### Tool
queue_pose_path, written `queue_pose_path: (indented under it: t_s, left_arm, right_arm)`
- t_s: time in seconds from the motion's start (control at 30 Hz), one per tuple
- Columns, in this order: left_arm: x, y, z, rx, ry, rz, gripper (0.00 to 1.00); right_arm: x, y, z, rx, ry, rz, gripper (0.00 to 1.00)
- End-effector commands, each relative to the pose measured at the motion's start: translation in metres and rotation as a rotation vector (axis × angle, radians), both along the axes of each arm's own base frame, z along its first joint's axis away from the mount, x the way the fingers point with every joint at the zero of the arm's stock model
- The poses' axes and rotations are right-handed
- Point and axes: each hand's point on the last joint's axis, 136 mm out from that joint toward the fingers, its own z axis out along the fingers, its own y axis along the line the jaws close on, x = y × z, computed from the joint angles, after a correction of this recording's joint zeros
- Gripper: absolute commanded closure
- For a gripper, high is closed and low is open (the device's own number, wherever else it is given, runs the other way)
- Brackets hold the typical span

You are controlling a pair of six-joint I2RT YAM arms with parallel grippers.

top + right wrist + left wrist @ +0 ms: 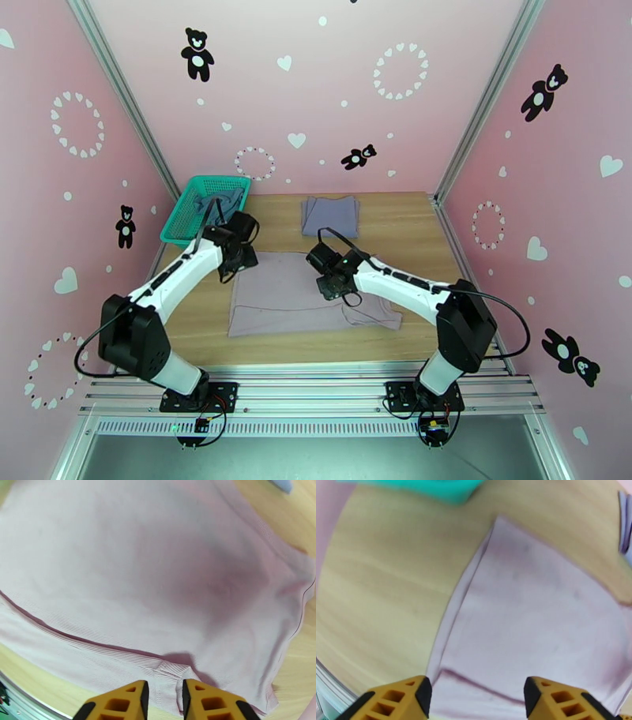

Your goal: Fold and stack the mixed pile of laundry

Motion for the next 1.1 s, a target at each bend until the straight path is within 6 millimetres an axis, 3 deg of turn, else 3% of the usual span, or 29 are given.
queue_pose_path:
  t_s: [0.0,0.1,0.23,0.47,0.67,1.07]
  left_arm:
    - [0.028,0.004,-0.028,0.028,0.083,-0.073,0.42]
    - [0.054,-0.001,-0.052,0.025,0.112,-0.110,0.47]
    - [0.071,0.000,-0.076,0.040,0.155,-0.111,0.50]
    - [0.097,0.010,-0.085,0.088,0.130,-0.091,0.51]
    - [0.103,0.020,-0.103,0.085,0.171,-0.079,0.51]
    - [0.105,0.017,-0.127,0.073,0.220,-0.085,0.50]
  right_arm:
    - [0.004,-0.011,0.018,0.035,0.022,0.022,0.70]
    - [0.012,-0.017,0.021,0.052,0.023,0.008,0.69]
    - [0.014,-0.023,0.019,0.057,0.034,0.000,0.70]
    - [0.011,-0.027,0.005,0.060,0.062,-0.008,0.71]
    - [0.009,-0.030,-0.001,0.053,0.074,-0.014,0.71]
    - [0.010,-0.031,-0.001,0.049,0.076,-0.017,0.72]
